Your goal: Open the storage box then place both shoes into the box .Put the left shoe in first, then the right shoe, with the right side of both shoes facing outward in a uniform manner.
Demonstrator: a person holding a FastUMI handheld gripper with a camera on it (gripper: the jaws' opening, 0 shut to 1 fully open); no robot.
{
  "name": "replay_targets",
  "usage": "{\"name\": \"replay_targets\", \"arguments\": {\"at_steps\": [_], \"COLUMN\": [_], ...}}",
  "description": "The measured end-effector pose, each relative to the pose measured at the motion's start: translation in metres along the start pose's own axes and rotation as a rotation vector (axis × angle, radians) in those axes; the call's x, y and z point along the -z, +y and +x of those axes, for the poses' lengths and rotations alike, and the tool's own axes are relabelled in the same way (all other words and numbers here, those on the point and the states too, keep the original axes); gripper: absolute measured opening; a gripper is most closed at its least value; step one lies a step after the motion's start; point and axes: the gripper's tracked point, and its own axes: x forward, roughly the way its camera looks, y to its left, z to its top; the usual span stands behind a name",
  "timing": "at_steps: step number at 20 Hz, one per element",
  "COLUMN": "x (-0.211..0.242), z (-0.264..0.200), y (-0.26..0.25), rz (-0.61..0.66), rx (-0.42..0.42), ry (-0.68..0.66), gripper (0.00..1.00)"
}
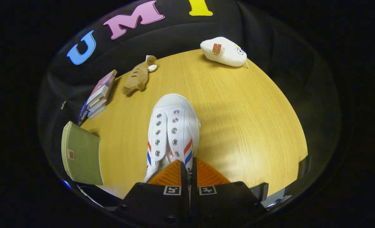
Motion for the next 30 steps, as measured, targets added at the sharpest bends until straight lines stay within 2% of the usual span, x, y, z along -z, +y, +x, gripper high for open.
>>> {"name": "replay_targets", "arguments": {"at_steps": [5, 10, 17, 21, 25, 30], "x": [-0.008, 0.002, 0.030, 0.048, 0.066, 0.083], "z": [-0.047, -0.073, -0.092, -0.092, -0.075, -0.038], "y": [0.077, 0.166, 0.314, 0.381, 0.423, 0.434], "rz": [0.028, -0.003, -0.036, -0.082, -0.132, -0.151], "rx": [-0.045, -0.086, -0.233, -0.293, -0.283, -0.197], "ry": [-0.064, -0.101, -0.065, -0.038, 0.005, 0.042], "gripper": [0.06, 0.06, 0.06, 0.06, 0.05, 0.06]}}
